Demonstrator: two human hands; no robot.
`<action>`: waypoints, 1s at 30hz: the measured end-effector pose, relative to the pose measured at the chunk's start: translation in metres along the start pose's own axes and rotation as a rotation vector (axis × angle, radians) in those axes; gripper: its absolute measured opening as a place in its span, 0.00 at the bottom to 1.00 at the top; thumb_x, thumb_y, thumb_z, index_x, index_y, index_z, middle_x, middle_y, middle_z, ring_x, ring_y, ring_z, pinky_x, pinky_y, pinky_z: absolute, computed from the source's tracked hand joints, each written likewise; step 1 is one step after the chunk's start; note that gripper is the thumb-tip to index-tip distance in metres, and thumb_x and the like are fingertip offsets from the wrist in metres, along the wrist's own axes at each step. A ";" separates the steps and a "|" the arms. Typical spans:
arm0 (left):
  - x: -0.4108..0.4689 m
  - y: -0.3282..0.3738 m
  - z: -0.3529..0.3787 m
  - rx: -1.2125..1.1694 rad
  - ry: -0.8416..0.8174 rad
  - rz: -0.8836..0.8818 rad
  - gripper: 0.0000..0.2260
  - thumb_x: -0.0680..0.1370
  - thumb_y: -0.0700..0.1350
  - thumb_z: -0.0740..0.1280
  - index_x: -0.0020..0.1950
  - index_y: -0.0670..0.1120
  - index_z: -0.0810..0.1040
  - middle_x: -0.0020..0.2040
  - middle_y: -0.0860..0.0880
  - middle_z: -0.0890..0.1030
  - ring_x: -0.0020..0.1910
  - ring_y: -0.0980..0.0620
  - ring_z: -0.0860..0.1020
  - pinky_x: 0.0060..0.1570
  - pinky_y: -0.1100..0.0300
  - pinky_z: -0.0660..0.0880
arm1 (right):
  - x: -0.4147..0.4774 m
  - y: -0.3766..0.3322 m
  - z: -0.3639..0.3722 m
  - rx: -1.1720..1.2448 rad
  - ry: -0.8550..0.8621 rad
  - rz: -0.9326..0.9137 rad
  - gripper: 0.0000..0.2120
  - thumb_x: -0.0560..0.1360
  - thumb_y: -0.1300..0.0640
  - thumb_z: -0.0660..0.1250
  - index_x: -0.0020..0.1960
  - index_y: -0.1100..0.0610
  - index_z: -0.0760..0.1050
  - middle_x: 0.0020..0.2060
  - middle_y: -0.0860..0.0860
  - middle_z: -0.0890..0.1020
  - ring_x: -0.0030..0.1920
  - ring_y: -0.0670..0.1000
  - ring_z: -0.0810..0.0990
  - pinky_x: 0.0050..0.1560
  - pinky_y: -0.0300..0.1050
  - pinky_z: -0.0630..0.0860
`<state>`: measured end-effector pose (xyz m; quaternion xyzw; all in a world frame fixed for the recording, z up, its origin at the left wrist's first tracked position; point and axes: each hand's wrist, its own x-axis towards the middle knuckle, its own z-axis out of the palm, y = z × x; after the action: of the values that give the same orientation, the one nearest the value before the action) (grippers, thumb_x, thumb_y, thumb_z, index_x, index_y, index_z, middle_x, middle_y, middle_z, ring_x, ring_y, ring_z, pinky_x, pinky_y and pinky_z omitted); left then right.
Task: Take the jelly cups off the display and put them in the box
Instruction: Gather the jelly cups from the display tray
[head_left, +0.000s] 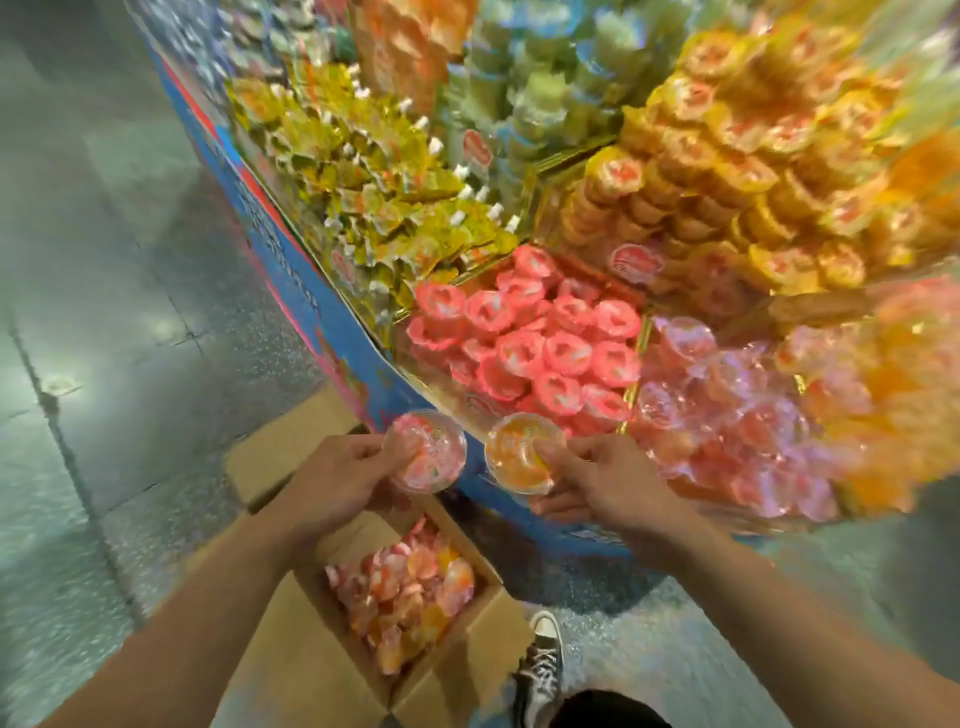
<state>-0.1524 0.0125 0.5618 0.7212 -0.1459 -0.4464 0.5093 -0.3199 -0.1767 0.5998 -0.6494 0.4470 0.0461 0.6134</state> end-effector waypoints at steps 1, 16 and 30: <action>-0.007 0.017 0.006 0.009 -0.012 -0.001 0.18 0.77 0.56 0.67 0.37 0.44 0.84 0.35 0.43 0.84 0.39 0.41 0.84 0.43 0.53 0.77 | -0.015 -0.009 -0.010 0.010 0.018 0.002 0.14 0.81 0.51 0.67 0.44 0.60 0.80 0.32 0.57 0.84 0.43 0.63 0.87 0.47 0.56 0.83; -0.032 0.204 0.192 0.193 -0.229 0.145 0.30 0.72 0.66 0.68 0.45 0.37 0.81 0.42 0.38 0.83 0.38 0.48 0.86 0.53 0.43 0.78 | -0.137 -0.041 -0.235 0.153 0.252 -0.025 0.16 0.78 0.50 0.69 0.45 0.65 0.79 0.31 0.56 0.83 0.41 0.61 0.87 0.47 0.59 0.84; -0.017 0.277 0.343 0.173 -0.361 0.107 0.18 0.79 0.56 0.68 0.36 0.44 0.75 0.24 0.53 0.76 0.45 0.37 0.85 0.56 0.41 0.77 | -0.152 -0.018 -0.387 0.257 0.393 0.012 0.16 0.79 0.50 0.69 0.51 0.65 0.81 0.37 0.63 0.85 0.38 0.59 0.86 0.41 0.50 0.85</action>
<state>-0.3659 -0.3052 0.7812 0.6619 -0.3106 -0.5264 0.4339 -0.5875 -0.4240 0.7998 -0.5600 0.5639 -0.1349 0.5918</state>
